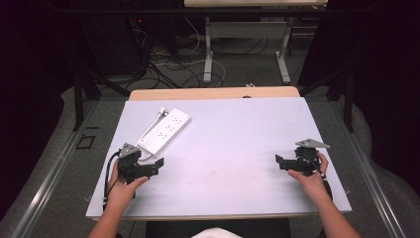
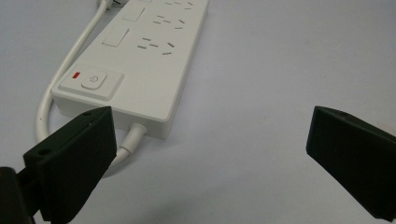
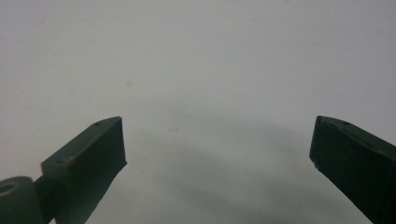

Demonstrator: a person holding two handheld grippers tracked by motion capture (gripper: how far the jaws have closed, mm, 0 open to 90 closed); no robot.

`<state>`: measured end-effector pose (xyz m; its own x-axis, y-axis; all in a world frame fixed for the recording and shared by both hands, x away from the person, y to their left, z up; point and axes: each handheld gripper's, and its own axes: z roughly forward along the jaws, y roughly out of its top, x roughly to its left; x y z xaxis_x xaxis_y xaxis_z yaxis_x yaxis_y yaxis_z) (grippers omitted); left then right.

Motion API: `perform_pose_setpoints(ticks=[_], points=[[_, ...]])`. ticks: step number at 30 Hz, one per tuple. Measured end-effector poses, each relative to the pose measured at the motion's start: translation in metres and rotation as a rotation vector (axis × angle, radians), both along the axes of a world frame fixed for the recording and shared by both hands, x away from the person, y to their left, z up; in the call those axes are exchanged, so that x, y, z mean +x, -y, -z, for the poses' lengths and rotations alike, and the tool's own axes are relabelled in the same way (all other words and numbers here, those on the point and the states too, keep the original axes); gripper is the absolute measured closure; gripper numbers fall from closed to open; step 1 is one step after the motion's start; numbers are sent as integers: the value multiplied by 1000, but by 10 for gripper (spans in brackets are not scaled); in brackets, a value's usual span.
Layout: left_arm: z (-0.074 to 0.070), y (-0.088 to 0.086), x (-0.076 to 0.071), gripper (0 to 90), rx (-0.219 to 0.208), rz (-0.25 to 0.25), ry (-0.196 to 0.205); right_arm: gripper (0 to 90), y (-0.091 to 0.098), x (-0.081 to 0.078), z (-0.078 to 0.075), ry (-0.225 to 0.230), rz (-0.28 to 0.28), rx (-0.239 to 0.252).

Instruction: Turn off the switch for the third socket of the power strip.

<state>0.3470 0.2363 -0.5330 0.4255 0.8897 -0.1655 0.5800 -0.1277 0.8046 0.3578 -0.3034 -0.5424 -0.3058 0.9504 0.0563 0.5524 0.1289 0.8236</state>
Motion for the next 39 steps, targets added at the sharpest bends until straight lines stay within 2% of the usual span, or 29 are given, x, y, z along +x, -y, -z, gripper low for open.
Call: perform_pose_setpoints(ticks=[1,3,4,6,13,22,25,29,35,39], points=[[0,0,0,18,-2,-4,1,3,-3,-7,-7,19,8,8],[-1,-1,-1,17,-6,-9,-5,3,-5,-12,-11,32,9,0],[0,-1,-1,17,-6,-15,8,3,-7,-14,-12,32,15,11],[-1,-1,-1,17,1,-16,4,3,-9,-16,-14,31,8,15],[-3,-1,-1,17,-1,-19,8,2,-11,-17,-16,40,8,0],[-11,2,-4,22,-1,-11,26,0,-13,-20,-19,43,15,18],[-15,4,-4,22,9,-7,17,0,-13,-20,-19,44,16,21],[-18,6,-3,22,4,-11,22,0,-12,-20,-19,42,28,45],[-21,9,-1,22,1,-12,40,0,-13,-19,-18,37,18,42],[-25,11,0,23,9,-1,35,0,-14,-19,-18,41,23,41]])
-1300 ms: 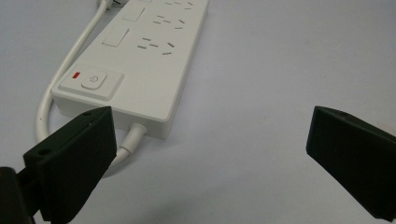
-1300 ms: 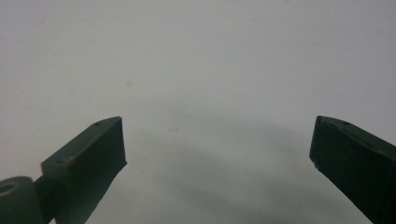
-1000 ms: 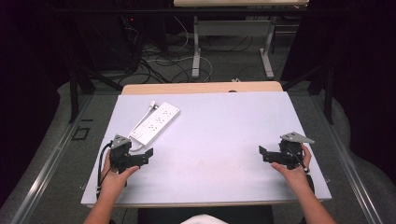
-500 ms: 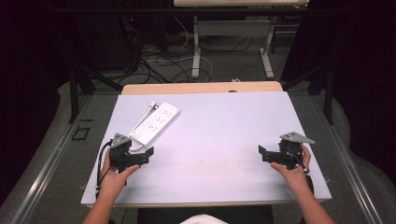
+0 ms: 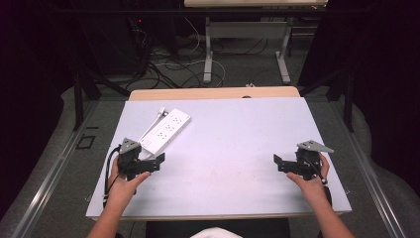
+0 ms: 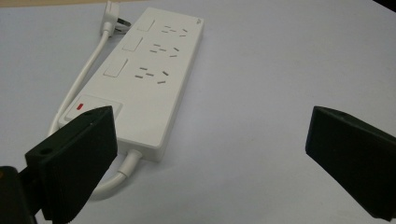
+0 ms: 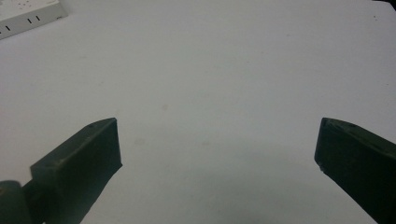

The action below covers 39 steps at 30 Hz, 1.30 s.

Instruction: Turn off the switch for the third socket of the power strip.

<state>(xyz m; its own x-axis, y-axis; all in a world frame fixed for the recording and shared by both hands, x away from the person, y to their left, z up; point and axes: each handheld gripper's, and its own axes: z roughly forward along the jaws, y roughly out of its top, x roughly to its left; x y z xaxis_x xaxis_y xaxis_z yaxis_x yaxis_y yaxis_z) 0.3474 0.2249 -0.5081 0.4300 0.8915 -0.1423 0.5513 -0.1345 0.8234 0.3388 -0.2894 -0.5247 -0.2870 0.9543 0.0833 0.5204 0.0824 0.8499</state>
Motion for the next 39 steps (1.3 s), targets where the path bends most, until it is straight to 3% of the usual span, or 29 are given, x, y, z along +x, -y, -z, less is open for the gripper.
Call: perform_pose_setpoints(ticks=[13,30,39], points=[[-14,5,6,23,-6,8,3,5,-3,0,2,-9,-16,-3],[-42,14,21,65,49,43,28,14,-2,-1,3,-19,-23,3],[-56,16,27,144,52,50,36,17,-1,-2,3,-18,-17,5]])
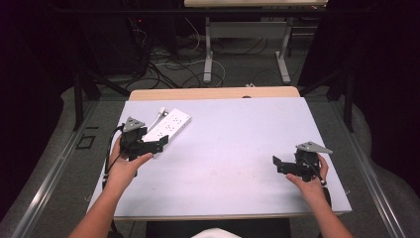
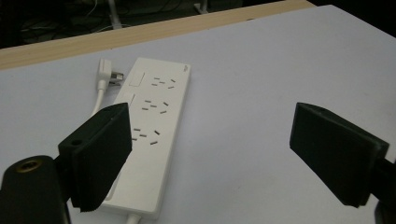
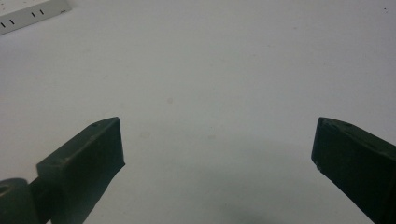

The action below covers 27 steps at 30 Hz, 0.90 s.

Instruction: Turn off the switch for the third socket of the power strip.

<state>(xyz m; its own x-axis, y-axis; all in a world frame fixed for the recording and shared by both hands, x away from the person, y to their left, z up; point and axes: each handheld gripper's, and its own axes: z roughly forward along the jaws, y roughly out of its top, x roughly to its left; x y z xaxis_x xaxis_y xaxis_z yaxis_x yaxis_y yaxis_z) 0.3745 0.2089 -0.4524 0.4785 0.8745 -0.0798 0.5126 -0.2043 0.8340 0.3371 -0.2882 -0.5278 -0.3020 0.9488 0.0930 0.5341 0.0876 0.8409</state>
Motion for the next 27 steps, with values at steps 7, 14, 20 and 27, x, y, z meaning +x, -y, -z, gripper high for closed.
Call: perform_pose_setpoints(ticks=[7,14,20,27], points=[[-7,0,6,162,-3,1,-17,19,0,0,0,-3,-1,-2],[-13,-1,13,195,0,-7,-23,20,0,0,0,-4,-2,-2],[-19,1,19,213,23,-1,-18,21,1,0,1,-4,0,-3],[-27,5,27,214,34,5,-18,22,1,1,2,-1,7,-1]])
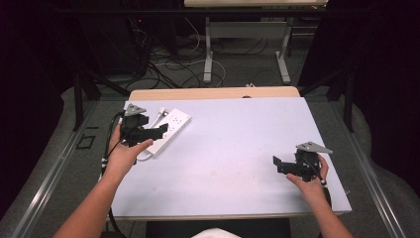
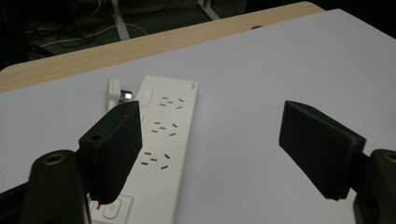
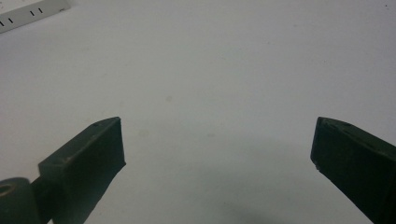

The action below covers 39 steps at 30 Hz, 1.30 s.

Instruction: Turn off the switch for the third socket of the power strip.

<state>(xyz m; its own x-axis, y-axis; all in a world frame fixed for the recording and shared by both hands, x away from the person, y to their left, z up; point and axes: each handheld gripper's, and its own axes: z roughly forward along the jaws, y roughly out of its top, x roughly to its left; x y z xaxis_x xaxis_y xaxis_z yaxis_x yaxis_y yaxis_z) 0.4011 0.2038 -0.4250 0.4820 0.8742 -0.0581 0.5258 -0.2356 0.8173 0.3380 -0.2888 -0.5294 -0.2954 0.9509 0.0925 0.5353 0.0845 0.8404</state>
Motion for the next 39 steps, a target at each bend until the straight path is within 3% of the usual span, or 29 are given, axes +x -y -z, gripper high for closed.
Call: perform_pose_setpoints(ticks=[14,19,28,39], points=[[-15,12,19,226,16,7,-20,27,0,0,0,-3,0,6],[-16,16,29,238,8,4,-47,28,1,0,0,-13,-10,5],[-16,19,47,241,-26,-25,-83,31,2,0,0,-14,-9,6],[-9,18,69,244,-30,-66,-111,35,2,0,1,-16,-12,3]])
